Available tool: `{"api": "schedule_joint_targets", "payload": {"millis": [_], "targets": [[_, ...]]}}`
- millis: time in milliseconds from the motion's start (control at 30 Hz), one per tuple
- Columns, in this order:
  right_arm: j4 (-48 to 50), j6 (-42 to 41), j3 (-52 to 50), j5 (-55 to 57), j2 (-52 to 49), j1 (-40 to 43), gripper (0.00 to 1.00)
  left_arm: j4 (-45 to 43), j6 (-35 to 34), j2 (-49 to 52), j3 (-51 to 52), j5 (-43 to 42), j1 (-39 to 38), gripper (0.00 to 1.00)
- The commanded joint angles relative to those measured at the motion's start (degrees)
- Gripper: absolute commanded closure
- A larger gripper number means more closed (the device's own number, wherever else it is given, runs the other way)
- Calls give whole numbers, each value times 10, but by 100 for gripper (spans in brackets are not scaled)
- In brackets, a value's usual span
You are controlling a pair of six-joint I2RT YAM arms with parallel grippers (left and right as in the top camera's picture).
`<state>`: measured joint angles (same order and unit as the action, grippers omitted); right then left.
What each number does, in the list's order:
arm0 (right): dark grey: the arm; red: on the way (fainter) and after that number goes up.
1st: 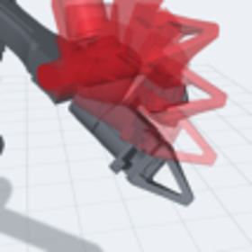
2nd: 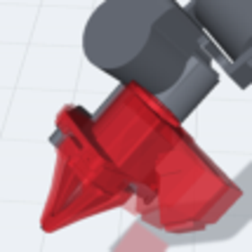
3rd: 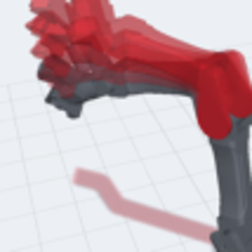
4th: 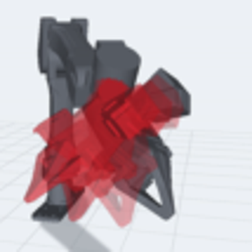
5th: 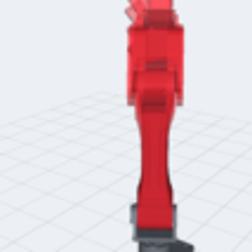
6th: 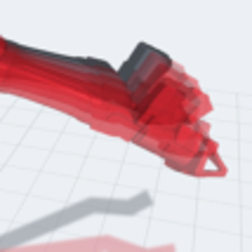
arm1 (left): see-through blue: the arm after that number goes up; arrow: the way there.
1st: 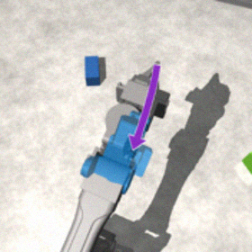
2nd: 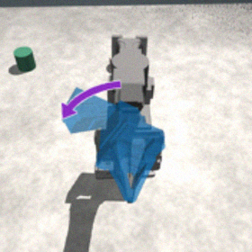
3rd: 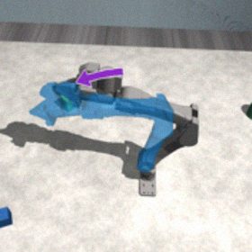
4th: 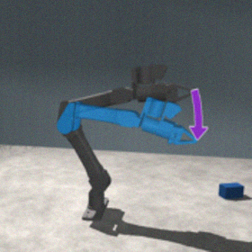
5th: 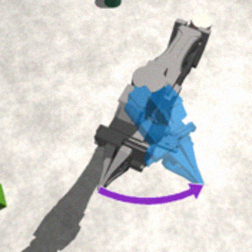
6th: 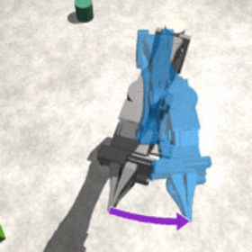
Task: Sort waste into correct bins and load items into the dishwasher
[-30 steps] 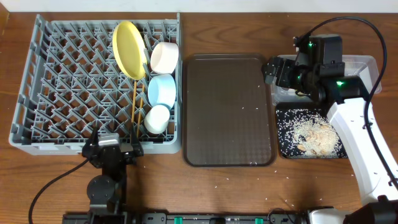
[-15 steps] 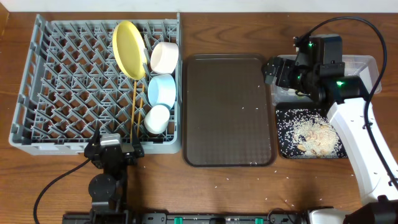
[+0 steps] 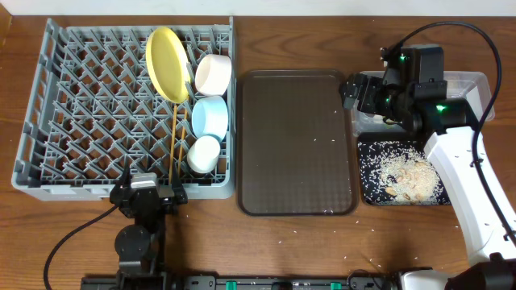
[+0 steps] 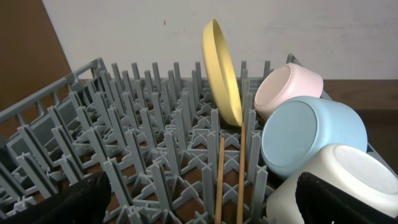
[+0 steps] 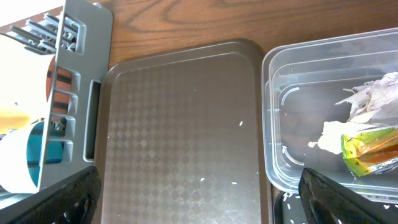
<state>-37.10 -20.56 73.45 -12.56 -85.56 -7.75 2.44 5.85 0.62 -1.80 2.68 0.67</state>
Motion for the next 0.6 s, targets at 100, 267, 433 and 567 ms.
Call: {"api": "schedule_joint_targets", "payload": {"millis": [100,267,433,567], "targets": [[0,0,7,3,1,-2,1,16,-3,-3,16,-6,3,5],[0,26,7,67,1,-2,1,16,-3,-3,16,-6,3,5],[0,35,7,68,1,-2,1,16,-3,-3,16,-6,3,5],[-2,104,3,97,1,-2,1,16,-3,-3,16,-6,3,5]]}}
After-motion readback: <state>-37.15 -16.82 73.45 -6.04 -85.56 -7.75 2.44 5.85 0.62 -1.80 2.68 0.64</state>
